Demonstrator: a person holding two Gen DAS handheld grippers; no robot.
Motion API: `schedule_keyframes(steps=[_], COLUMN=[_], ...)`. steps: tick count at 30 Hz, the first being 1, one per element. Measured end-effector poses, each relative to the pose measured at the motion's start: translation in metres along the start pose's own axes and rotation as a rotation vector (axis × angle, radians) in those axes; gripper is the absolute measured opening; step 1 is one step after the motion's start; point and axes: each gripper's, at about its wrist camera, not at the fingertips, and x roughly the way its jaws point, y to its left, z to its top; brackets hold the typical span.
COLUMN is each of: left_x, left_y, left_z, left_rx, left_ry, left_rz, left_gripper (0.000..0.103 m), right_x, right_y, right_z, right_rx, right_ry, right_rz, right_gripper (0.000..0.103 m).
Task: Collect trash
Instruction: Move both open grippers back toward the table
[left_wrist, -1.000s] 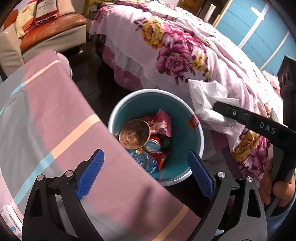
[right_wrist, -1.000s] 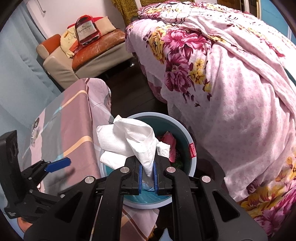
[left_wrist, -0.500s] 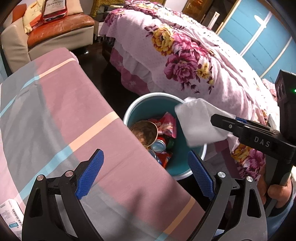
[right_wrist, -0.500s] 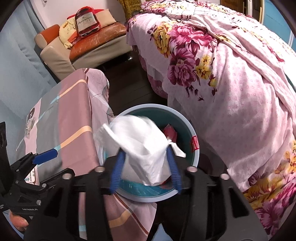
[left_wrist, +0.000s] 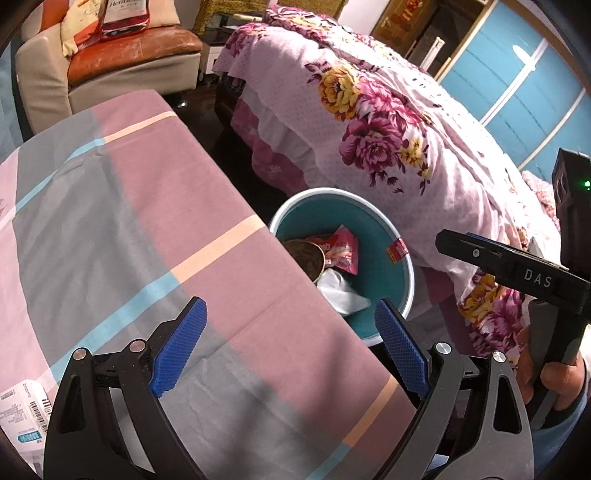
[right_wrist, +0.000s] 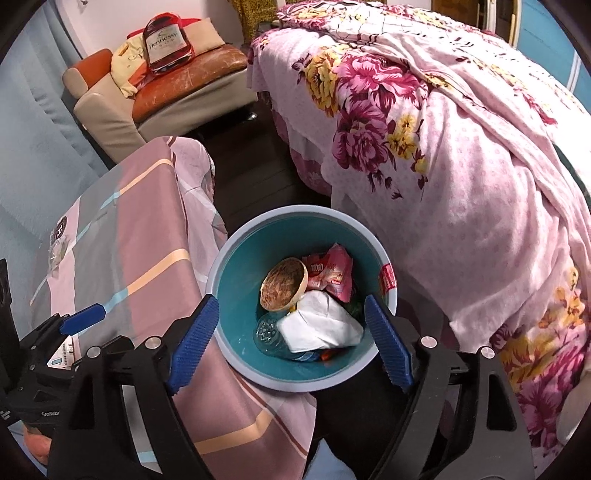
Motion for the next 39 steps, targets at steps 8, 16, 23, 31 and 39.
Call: schedule_keyframes(steps=[8,16,23,31,39], left_x=[-0.017,-0.04,-0.067,-0.097,-0.132], left_y=[0.012,0.037,0.069,0.114,0.185], left_z=[-0.008,-0.02,-0.033,-0.052,-0.083], left_rx=[-0.019,-0.058,-0.116,-0.173,-0.261], left_ry=[-0.018,-0.048,-0.091,-0.123,-0.142], left_rz=[0.001,0.017,0.036,0.077,0.17], left_gripper=[0.093,0.094,0.098,0.098,0.099], right_x=[-0.011,-0.021,-0.027,-0.033,-0.023], right_y=[0.027,0.066,0.111,0.165,0.247], right_z=[-0.004,-0.008,-0.013,-0.022,-0.046], right_rx=[-0.051,-0.15,-0.254,-0.402,-0.625], right_ry=[-0.002,-0.005,-0.012,-0.017,0.072], right_rz=[0.008,0.039,0.058,0.064,0.131], right_gripper=[0.082,0.083,0.083,0.083,0.083])
